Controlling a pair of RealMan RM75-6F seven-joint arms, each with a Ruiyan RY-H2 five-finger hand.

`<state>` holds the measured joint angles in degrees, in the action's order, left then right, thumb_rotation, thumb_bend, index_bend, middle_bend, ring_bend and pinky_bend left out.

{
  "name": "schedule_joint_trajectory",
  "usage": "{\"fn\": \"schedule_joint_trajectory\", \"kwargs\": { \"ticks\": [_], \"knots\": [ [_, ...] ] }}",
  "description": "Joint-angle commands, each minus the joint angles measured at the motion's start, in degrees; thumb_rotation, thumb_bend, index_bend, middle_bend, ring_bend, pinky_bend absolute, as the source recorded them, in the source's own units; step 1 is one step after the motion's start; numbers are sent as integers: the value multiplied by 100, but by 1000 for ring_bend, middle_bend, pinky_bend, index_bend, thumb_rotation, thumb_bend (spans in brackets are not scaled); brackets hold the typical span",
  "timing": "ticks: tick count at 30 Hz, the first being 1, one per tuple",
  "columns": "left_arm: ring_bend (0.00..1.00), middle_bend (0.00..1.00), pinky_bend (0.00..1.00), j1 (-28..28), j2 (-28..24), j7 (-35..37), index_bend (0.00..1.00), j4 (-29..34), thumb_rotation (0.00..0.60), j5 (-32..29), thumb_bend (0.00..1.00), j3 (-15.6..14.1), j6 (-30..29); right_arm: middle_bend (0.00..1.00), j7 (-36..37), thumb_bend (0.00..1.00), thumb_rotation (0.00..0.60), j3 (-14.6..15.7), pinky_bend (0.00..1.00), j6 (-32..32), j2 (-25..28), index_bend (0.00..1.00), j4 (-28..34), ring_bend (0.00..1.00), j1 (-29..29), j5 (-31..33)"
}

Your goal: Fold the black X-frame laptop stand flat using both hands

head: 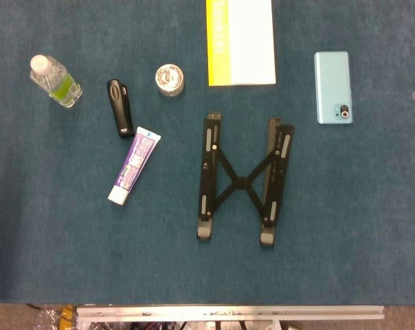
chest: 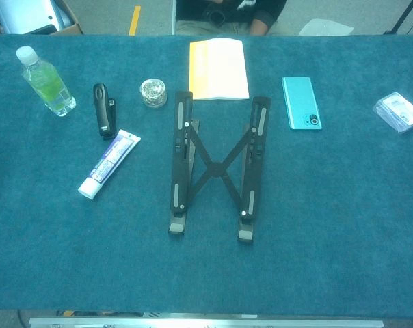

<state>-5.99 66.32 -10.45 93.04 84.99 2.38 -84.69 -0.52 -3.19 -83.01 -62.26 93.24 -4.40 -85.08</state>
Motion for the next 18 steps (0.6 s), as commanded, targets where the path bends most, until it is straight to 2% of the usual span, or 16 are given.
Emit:
{"fn": "schedule_joint_trajectory", "kwargs": {
  "ticks": [1,10,18],
  "knots": [
    [310,368,257,4,0,-9,371,8,600,-3,472,-6,1,334,13,422,502,7,62,5,2,211,-14,161,1,-7],
    [310,366,257,24,-24,-78,371,92,600,6,473,-11,-34,334,406,422,501,63,62,162,73,211,125,162,-46,-61],
    [310,366,257,-75,-107,-141,371,224,600,-27,472,54,73,327,1526,422,502,163,62,889,375,211,969,162,-395,-191]
  ]
}}
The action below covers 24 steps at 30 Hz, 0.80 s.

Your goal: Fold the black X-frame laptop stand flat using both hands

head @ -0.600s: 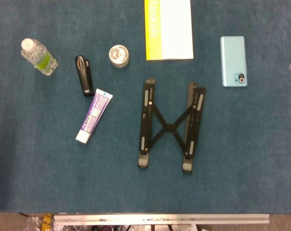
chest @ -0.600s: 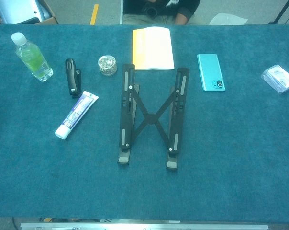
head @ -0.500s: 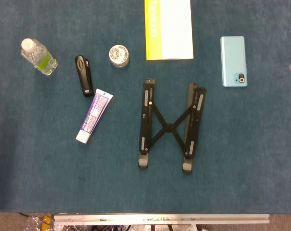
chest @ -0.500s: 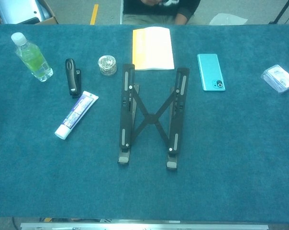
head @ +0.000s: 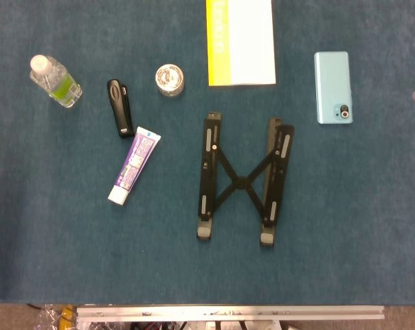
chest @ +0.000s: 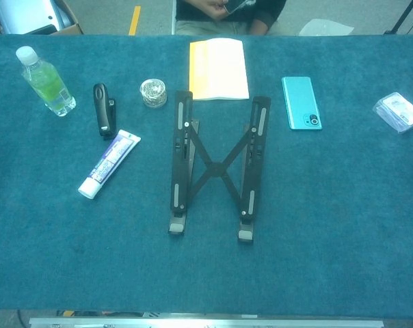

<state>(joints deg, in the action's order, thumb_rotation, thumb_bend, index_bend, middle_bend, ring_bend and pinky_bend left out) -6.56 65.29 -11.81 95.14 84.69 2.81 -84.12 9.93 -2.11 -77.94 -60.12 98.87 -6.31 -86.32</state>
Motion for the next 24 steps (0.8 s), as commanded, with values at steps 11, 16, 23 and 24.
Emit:
{"fn": "schedule_joint_trajectory", "kwargs": {
  "ticks": [11,16,23,24],
  "knots": [
    [310,365,257,-110,-71,119,367,-8,600,-80,472,40,185,233,2959,326,401,-81,62,2196,564,144,1501,119,-1188,358],
    [310,365,257,-129,-64,204,367,-108,600,-135,473,46,241,192,3940,252,349,-336,62,2835,445,69,1658,79,-1580,781],
    [310,365,257,-137,-31,309,367,-248,600,-178,472,37,284,188,4713,249,333,-703,62,3439,12,61,1570,74,-2023,1296],
    [310,365,257,-136,-30,327,367,-266,600,-184,472,36,285,188,4770,249,332,-749,62,3547,-74,61,1540,74,-2098,1390]
  ]
}}
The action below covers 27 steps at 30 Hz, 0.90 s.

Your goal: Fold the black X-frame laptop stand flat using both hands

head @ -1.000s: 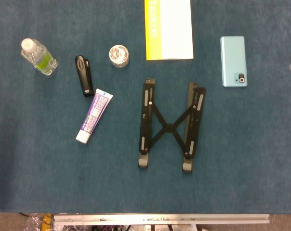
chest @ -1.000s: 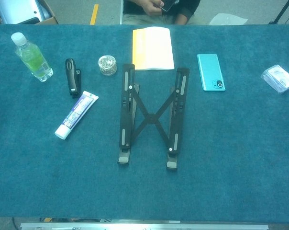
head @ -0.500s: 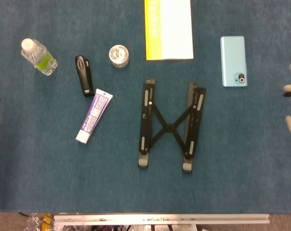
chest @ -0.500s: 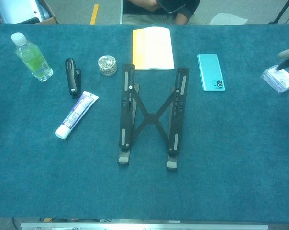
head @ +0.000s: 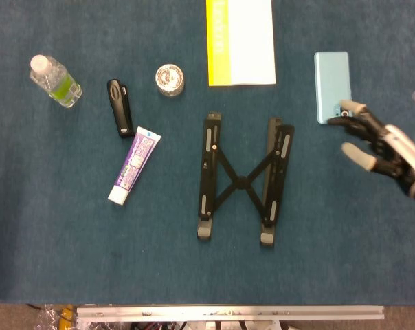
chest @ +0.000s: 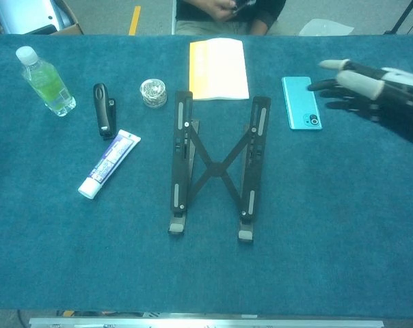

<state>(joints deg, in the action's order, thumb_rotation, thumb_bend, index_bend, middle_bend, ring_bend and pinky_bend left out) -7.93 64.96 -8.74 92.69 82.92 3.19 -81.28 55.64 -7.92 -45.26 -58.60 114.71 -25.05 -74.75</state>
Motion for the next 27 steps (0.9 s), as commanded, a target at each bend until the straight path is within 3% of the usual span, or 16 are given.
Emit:
{"fn": "schedule_joint_trajectory", "kwargs": {
  "ticks": [1,17,27],
  "knots": [
    [310,365,257,3,3,35,367,-34,600,-12,473,-1,2,188,222,249,331,-198,62,361,-292,61,-74,74,-282,293],
    [310,365,257,-1,62,189,367,-243,600,-42,472,-16,31,228,-296,281,360,-551,62,708,-1354,70,-523,79,-812,1270],
    [310,365,257,12,80,217,367,-283,600,13,473,-30,-30,339,-262,354,429,-645,221,867,-1526,178,-410,216,-716,1309]
  ]
}}
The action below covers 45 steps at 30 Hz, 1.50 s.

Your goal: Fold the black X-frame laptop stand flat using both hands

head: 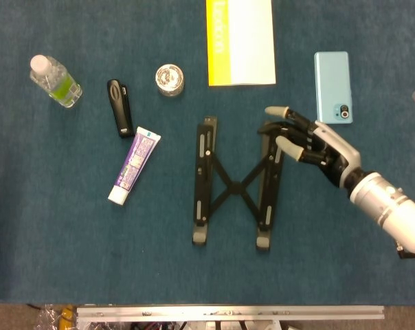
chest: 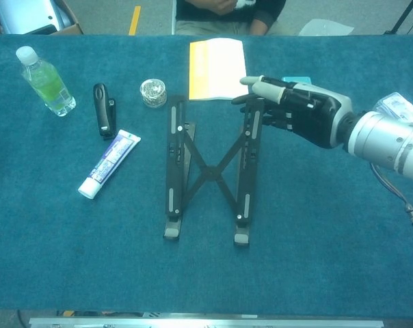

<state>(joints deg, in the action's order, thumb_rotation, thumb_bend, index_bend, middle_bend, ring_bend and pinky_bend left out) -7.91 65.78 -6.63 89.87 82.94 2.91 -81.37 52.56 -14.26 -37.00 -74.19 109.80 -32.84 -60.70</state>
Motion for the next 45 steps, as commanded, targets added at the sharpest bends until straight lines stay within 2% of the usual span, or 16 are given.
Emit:
{"fn": "schedule_joint_trajectory", "kwargs": {
  "ticks": [1,6,14,18,22,31,39,45],
  "knots": [
    [310,365,257,20,-4,13,367,-4,600,14,473,-2,-41,343,81,354,430,-11,231,70,75,180,135,223,106,-183],
    [310,367,257,55,-2,46,367,-16,600,22,473,-7,-100,345,370,355,432,-32,235,94,303,181,378,238,356,-639],
    [310,367,257,81,23,24,367,9,600,87,473,-26,-173,347,1043,355,432,75,234,-26,809,181,826,242,753,-1706],
    [310,367,257,101,26,20,367,22,600,110,472,-33,-212,347,1493,355,431,272,234,-133,1063,181,1030,242,859,-2361],
    [310,367,257,113,24,23,367,28,600,115,472,-39,-227,347,1792,355,433,423,234,-222,1190,181,1115,242,859,-2757],
    [310,367,257,230,5,118,367,7,600,151,473,-76,-377,347,2447,355,432,1115,235,-576,1442,181,1323,242,629,-3850],
    [310,367,257,305,8,229,367,-64,600,170,472,-98,-448,347,2590,355,431,1631,235,-882,1559,181,1408,242,382,-4223],
    [310,367,257,310,35,278,367,-121,600,197,472,-100,-445,347,2470,355,430,1850,235,-1014,1513,181,1288,242,260,-4094]
  ]
}}
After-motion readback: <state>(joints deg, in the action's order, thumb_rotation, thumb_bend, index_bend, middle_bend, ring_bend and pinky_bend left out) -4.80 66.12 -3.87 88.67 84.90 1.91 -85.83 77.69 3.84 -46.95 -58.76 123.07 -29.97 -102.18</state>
